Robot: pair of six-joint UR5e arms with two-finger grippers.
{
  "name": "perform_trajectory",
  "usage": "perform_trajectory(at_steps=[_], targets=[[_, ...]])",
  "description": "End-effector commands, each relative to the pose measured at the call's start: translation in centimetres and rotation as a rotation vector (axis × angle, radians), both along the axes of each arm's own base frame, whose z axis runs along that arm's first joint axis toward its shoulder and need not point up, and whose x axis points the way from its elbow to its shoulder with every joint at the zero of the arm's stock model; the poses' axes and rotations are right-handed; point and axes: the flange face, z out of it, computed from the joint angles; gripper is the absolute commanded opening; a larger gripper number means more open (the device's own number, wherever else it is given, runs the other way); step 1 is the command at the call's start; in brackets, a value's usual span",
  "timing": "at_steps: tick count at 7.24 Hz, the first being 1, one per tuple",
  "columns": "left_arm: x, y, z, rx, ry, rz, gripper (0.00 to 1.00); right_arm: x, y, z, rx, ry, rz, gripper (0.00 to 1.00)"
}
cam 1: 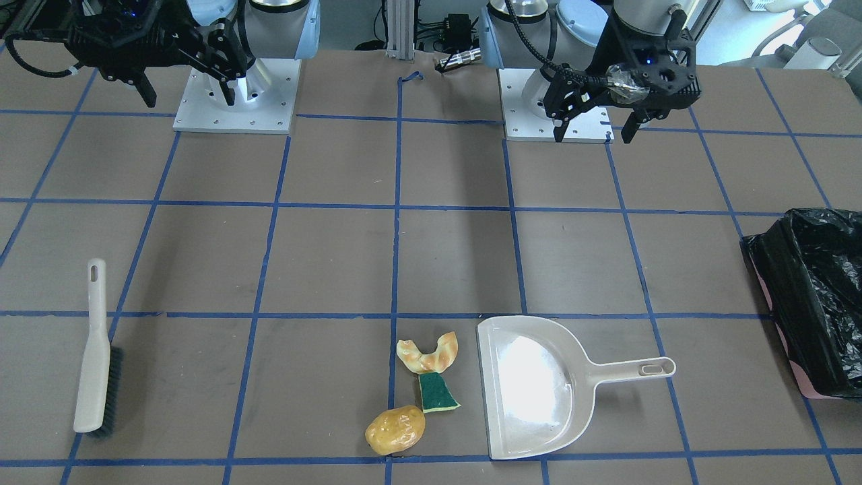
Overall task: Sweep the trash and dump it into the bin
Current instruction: 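Grasp the dustpan handle with the left gripper while the right gripper grasps the brush handle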
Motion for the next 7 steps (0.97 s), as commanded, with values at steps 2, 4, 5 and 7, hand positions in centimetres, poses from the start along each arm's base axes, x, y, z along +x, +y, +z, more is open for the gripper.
perform_trajectory(at_steps=[2, 4, 5, 7], targets=[[0.6, -0.9, -0.7, 0.004, -0.005, 0.007, 1.00, -0.3, -0.1, 0.0, -0.005, 0.016, 0.010, 1.00], [1.6, -2.6, -0.8, -0.053, -0.031, -0.179, 1.00, -2.7, -1.1, -1.0, 0.021, 0.016, 0.064, 1.00], [3.6, -3.8, -1.7, -0.035, -0.039, -0.296, 1.00, -5.4, -1.7, -1.2, 0.026, 0.013, 0.061, 1.00], [5.8, -7.2, -5.7, 0.020, -0.034, -0.505, 1.00, -11.8, -4.5, -2.7, 0.027, 0.007, 0.126, 1.00]])
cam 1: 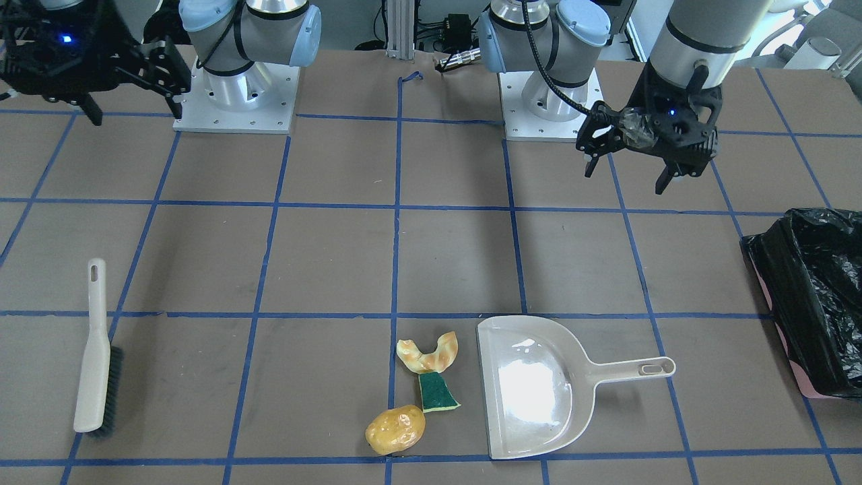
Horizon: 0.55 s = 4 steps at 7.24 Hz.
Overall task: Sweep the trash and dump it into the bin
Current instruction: 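Grasp the dustpan handle with the left gripper while the right gripper grasps the brush handle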
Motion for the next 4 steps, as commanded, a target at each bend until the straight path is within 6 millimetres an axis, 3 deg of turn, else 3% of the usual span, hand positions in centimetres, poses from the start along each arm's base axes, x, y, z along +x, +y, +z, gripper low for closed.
perform_trajectory(at_steps=[1, 3, 4], targets=[[2.0, -3.6, -4.1, 0.065, -0.008, -0.218, 1.00, -6.4, -3.6, -2.3, -0.021, 0.002, 0.089, 1.00], [2.8, -7.7, -8.0, 0.043, -0.050, -0.393, 1.00, -8.4, -6.4, -7.0, -0.065, 0.030, 0.168, 1.00], [3.2, -9.5, -9.7, 0.047, -0.053, -0.526, 0.99, -9.6, -6.6, -10.1, -0.078, 0.044, 0.188, 1.00]])
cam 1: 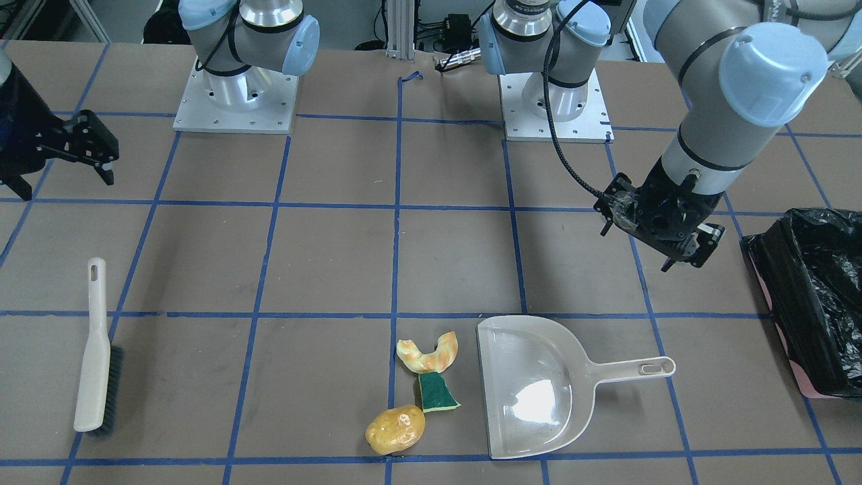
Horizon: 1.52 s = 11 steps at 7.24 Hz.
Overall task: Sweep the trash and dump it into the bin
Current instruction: 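Grasp the dustpan handle with the left gripper while the right gripper grasps the brush handle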
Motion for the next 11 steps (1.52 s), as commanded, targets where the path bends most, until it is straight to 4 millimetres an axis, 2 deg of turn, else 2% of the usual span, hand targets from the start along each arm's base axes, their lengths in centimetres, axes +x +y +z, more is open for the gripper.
perform_trajectory(at_steps=[1, 2, 4, 5, 6, 7, 8, 9, 10, 11], targets=[[0.8, -4.6, -4.2, 0.016, -0.011, -0.314, 0.98, -2.6, -0.6, -6.1, -0.023, 0.007, 0.017, 1.00], [1.2, -7.2, -5.5, 0.030, -0.014, -0.498, 0.95, -3.8, -1.3, -8.7, -0.018, 0.007, 0.000, 1.00], [1.8, -10.9, -9.3, 0.061, 0.000, -0.665, 0.95, -6.1, -2.8, -12.8, 0.026, -0.006, -0.029, 1.00], [2.0, -12.8, -9.4, 0.051, -0.007, -0.764, 0.95, -6.7, -3.7, -14.6, 0.028, 0.000, 0.012, 1.00], [2.1, -14.1, -10.6, 0.065, 0.004, -0.776, 0.95, -7.1, -4.2, -16.0, 0.043, -0.008, 0.006, 1.00], [2.3, -14.8, -12.2, 0.080, 0.017, -0.782, 0.95, -7.4, -4.5, -17.5, 0.062, -0.025, 0.003, 1.00], [2.4, -14.9, -12.4, 0.084, 0.012, -0.779, 0.95, -7.6, -4.9, -19.2, 0.089, -0.038, 0.002, 1.00], [3.5, -14.3, -13.2, 0.103, 0.024, -0.766, 0.95, -8.0, -5.4, -20.5, 0.085, -0.023, 0.000, 1.00], [5.5, -14.3, -13.3, 0.102, 0.029, -0.738, 0.95, -8.0, -5.6, -21.7, 0.102, -0.030, 0.000, 1.00], [6.1, -14.2, -13.7, 0.098, 0.051, -0.734, 0.96, -8.1, -5.6, -22.4, 0.115, -0.034, -0.003, 1.00]])
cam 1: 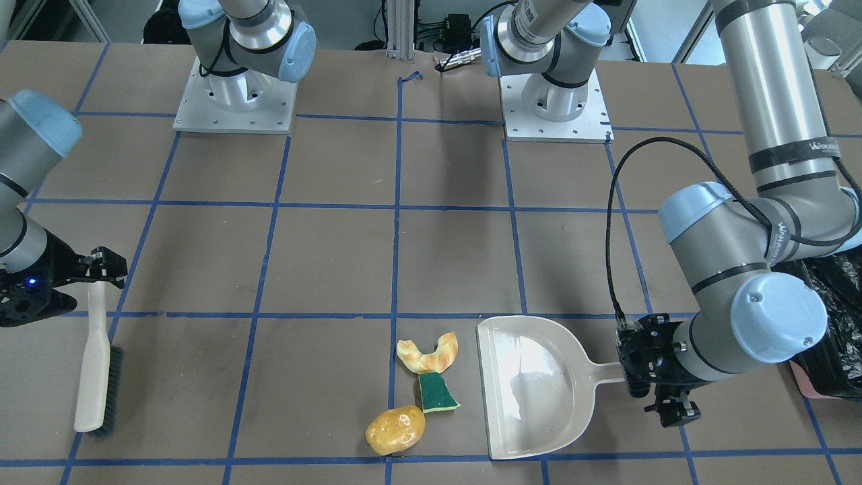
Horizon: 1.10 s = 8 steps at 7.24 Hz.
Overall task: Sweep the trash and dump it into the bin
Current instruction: 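Grasp the dustpan handle with the left gripper while the right gripper grasps the brush handle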
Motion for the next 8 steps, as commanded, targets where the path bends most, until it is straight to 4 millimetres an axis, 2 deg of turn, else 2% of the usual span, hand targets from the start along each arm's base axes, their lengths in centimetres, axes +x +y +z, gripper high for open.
perform_trajectory(at_steps=[1, 2, 3, 5, 6, 7, 8], targets=[[0.8, 0.7, -1.8, 0.031, 0.026, 0.014, 0.96, -0.1, -0.1, -1.5, 0.024, -0.006, -0.004, 1.00], [0.7, 1.3, -2.9, 0.043, 0.026, 0.026, 0.97, -0.1, -0.1, -1.6, 0.027, -0.007, -0.004, 0.95], [0.5, 1.3, -3.2, 0.046, 0.024, 0.033, 0.98, 0.0, 0.1, -1.9, 0.036, -0.009, -0.005, 0.85], [-0.2, 1.4, -3.2, 0.047, 0.022, 0.058, 0.98, -0.2, 0.3, -2.0, 0.044, -0.002, -0.008, 0.76], [-0.4, 1.4, -3.2, 0.047, 0.023, 0.061, 0.93, -0.3, 0.4, -2.1, 0.050, 0.008, -0.008, 0.73], [-0.5, 1.5, -2.7, 0.043, 0.012, 0.045, 0.67, -0.4, 0.4, -2.0, 0.050, 0.013, -0.008, 0.67], [-0.5, 1.4, -3.0, 0.047, 0.011, 0.040, 0.61, -0.4, 0.4, -2.1, 0.052, 0.013, -0.008, 0.56]])
